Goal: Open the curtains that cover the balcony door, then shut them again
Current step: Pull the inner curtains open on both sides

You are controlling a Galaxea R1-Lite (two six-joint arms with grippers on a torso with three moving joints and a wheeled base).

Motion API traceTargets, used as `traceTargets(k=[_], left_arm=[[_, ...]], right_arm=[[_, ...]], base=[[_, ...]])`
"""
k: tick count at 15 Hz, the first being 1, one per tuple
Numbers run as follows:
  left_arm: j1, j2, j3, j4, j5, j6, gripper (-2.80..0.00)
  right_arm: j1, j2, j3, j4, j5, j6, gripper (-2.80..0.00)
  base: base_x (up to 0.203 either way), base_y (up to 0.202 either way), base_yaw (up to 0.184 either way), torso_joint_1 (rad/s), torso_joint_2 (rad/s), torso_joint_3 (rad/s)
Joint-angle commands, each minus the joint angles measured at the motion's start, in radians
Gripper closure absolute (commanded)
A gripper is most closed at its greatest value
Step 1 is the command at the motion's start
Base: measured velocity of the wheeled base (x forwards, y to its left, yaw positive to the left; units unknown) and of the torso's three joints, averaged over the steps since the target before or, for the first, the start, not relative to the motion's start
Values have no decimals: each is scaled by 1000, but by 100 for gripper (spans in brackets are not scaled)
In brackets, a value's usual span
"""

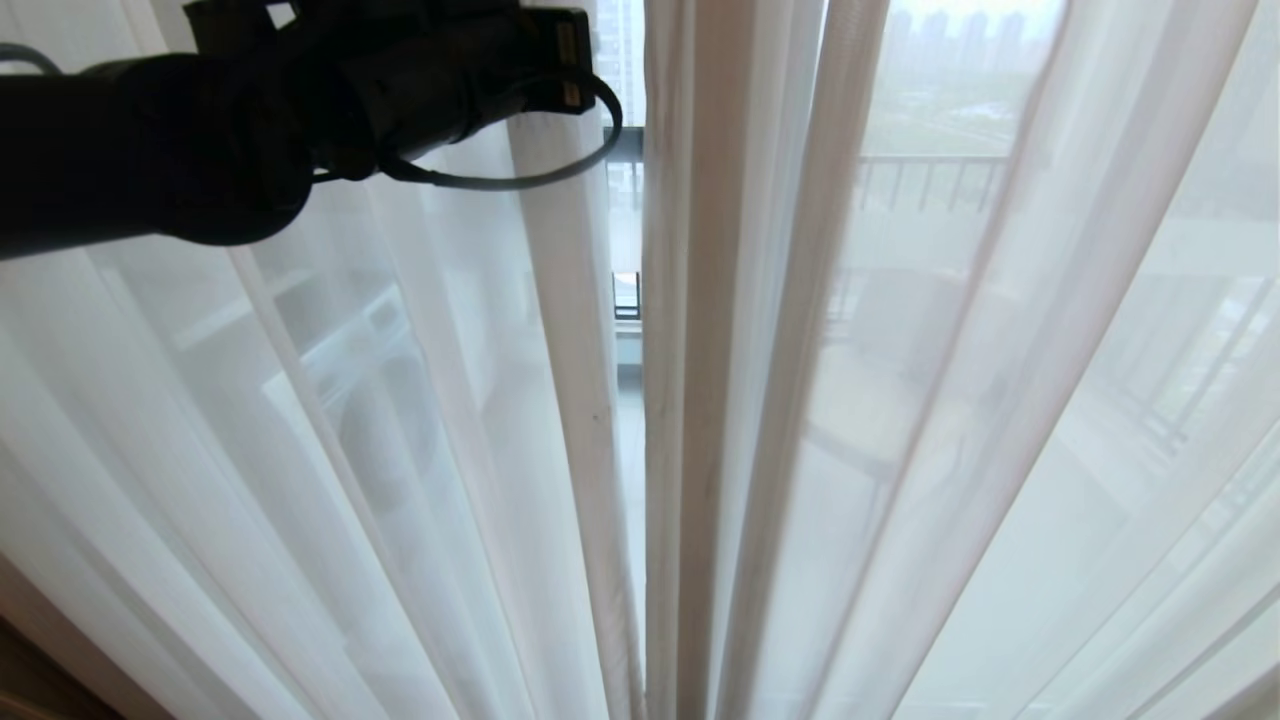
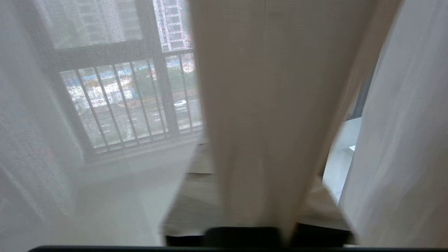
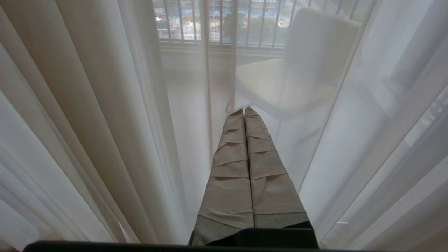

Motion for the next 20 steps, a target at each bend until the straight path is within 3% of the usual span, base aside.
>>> traceTargets(k=[1, 4, 10, 20], left_arm=[[8, -6, 1, -3, 25, 2, 0], [23, -9, 2, -3, 72, 2, 0], [95, -11, 9, -103, 86, 6, 0], [277, -77, 37, -103, 96, 6, 0]], right_arm=[[1, 0, 0, -1, 0, -1, 0], [1, 0, 0, -1, 0, -1, 0], [1, 0, 0, -1, 0, -1, 0], [1, 0, 0, -1, 0, -1, 0]], base=[[0, 0, 0, 0, 0, 0], [0, 0, 0, 0, 0, 0], [0, 0, 0, 0, 0, 0], [0, 0, 0, 0, 0, 0]])
